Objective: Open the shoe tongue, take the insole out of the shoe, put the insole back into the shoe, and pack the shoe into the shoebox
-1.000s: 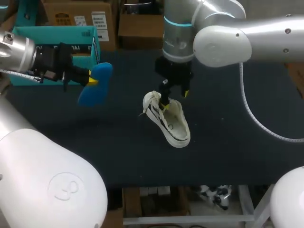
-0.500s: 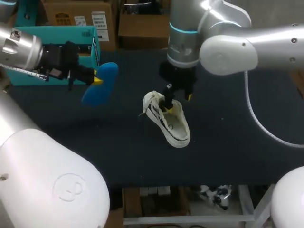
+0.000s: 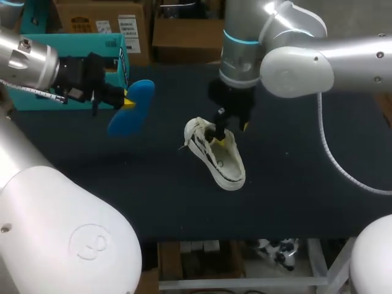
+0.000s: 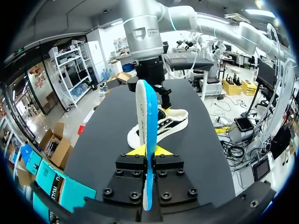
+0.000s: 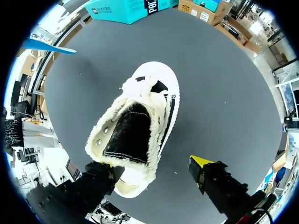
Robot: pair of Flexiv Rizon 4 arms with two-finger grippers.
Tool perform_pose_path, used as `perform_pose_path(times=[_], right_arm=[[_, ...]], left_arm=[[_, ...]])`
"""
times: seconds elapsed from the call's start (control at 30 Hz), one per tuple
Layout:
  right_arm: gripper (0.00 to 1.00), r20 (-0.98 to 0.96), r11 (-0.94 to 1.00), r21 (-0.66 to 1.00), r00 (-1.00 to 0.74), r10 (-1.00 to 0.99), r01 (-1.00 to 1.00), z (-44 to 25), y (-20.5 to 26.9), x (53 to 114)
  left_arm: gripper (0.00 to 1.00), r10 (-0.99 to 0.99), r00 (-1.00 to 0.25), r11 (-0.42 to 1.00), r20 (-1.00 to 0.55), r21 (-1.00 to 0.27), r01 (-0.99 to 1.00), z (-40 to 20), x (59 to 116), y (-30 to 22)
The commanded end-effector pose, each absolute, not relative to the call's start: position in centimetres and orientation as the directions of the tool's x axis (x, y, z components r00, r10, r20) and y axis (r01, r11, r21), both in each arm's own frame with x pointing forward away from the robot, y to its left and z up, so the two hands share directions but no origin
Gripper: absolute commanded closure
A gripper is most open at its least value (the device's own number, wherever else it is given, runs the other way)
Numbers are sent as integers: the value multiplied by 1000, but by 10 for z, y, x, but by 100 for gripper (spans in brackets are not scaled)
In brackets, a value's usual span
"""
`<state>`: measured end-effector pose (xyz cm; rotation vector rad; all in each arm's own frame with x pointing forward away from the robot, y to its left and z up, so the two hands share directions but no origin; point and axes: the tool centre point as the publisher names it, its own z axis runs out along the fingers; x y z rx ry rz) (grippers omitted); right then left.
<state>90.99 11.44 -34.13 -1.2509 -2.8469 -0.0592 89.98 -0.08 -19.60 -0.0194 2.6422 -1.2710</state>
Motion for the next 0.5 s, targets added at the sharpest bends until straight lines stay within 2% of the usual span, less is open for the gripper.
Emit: perform_pose_path(times=[0.03,0.07,0.5], right_arm=[[86,52,675,9,-675,736,737,-349,114,921],[100,52,676,8,-675,736,737,-349,114,922],[100,43,591,56,-593,804,805,-328,124,914]], left_arm=[[100,118,-993,635,-1,-768,76,-200,906,0],[100,117,-993,635,0,-769,75,-200,906,1],[100,155,-988,607,-2,-789,97,-194,909,-1]])
